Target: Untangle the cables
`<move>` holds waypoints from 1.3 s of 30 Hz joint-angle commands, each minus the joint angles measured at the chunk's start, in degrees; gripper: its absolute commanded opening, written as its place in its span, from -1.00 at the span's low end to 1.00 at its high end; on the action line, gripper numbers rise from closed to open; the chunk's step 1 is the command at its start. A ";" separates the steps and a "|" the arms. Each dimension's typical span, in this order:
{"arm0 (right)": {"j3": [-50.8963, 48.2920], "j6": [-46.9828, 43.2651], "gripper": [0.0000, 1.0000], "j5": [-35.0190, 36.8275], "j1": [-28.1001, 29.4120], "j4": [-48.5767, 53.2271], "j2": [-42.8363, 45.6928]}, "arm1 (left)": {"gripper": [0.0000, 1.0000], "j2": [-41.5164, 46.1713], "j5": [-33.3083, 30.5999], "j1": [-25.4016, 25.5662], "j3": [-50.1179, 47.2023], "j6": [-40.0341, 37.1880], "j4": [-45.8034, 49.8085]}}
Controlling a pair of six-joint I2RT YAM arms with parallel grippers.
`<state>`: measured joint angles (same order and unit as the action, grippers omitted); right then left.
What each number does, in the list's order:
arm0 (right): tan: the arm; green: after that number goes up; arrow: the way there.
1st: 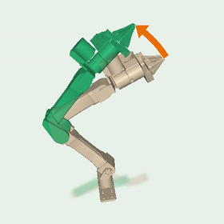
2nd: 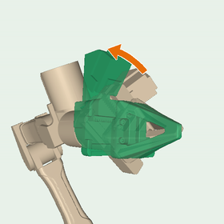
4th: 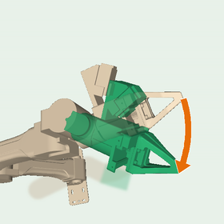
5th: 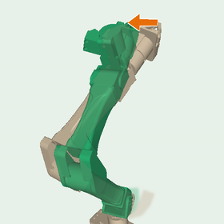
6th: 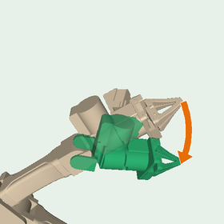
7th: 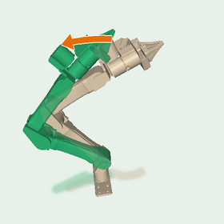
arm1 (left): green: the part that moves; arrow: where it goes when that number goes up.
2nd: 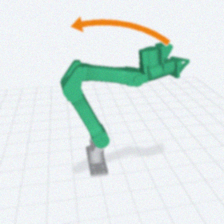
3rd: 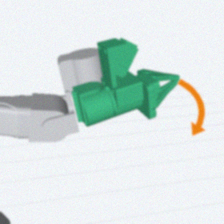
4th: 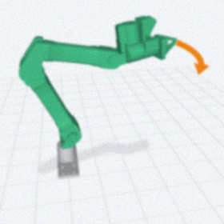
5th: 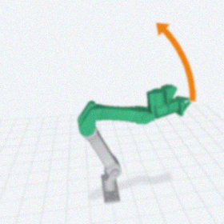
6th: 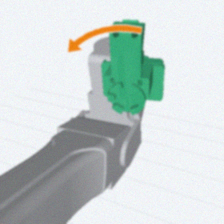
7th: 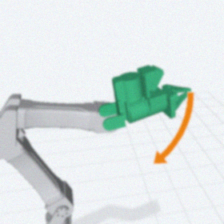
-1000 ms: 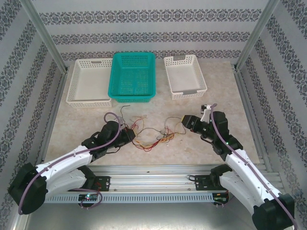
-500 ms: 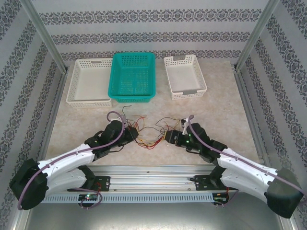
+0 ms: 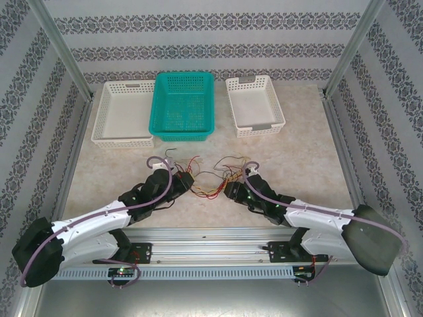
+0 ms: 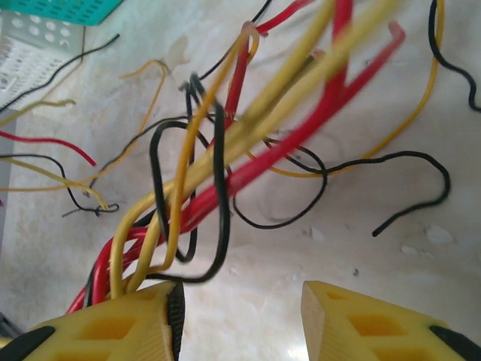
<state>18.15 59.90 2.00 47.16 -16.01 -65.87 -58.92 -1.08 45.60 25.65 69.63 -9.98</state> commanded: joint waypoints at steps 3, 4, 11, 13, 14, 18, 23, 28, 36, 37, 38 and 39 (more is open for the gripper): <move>-0.02 -2.17 -0.07 3.95 0.83 -15.99 -2.64 | -1.00 -0.94 -1.20 2.46 -2.71 3.81 -7.96; -0.42 -2.81 -0.06 3.90 0.83 -17.97 -2.69 | -1.00 -0.81 -1.15 2.54 -3.24 4.11 -8.12; 1.12 -5.81 0.03 -0.67 0.96 -27.19 -7.06 | -1.00 -1.95 -0.33 3.25 -6.62 6.22 -11.69; 1.19 -4.77 0.04 -1.94 0.92 -30.63 -9.24 | -1.00 -2.18 -0.15 3.39 -6.75 6.25 -12.37; 0.98 -4.08 0.04 -2.15 0.92 -32.75 -10.23 | -1.00 -2.17 0.00 3.44 -6.70 5.94 -12.52; -0.63 -3.52 0.04 -2.98 0.92 -38.14 -10.94 | -1.00 -0.54 -0.73 3.45 -7.08 5.43 -11.03; -2.02 -4.26 0.02 -2.75 -0.43 -29.32 -3.99 | -1.00 3.22 -1.82 3.44 -7.46 5.30 -5.89; -3.56 -4.37 0.02 -2.19 -1.63 -18.52 3.32 | -1.00 5.02 -2.26 3.44 -7.80 5.31 -3.03; -3.99 -1.29 0.02 -8.29 -1.47 -17.05 1.32 | -1.00 1.77 -1.55 3.44 -6.93 5.81 -4.75; -3.55 -0.91 0.02 -8.56 -1.38 -15.88 0.47 | -1.00 1.48 -1.60 3.44 -6.93 5.87 -5.10; -3.28 -0.48 0.01 -8.80 -1.16 -16.01 -0.96 | -1.00 0.99 -1.60 3.44 -6.80 5.80 -5.42; -3.30 -0.29 0.01 -9.13 -0.80 -17.76 -2.69 | -1.00 0.62 -1.47 3.44 -6.61 5.78 -5.64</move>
<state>14.61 58.00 -4.58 45.89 -33.74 -65.67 -57.67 -2.37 48.05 18.41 74.24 -14.55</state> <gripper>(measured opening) 0.507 0.079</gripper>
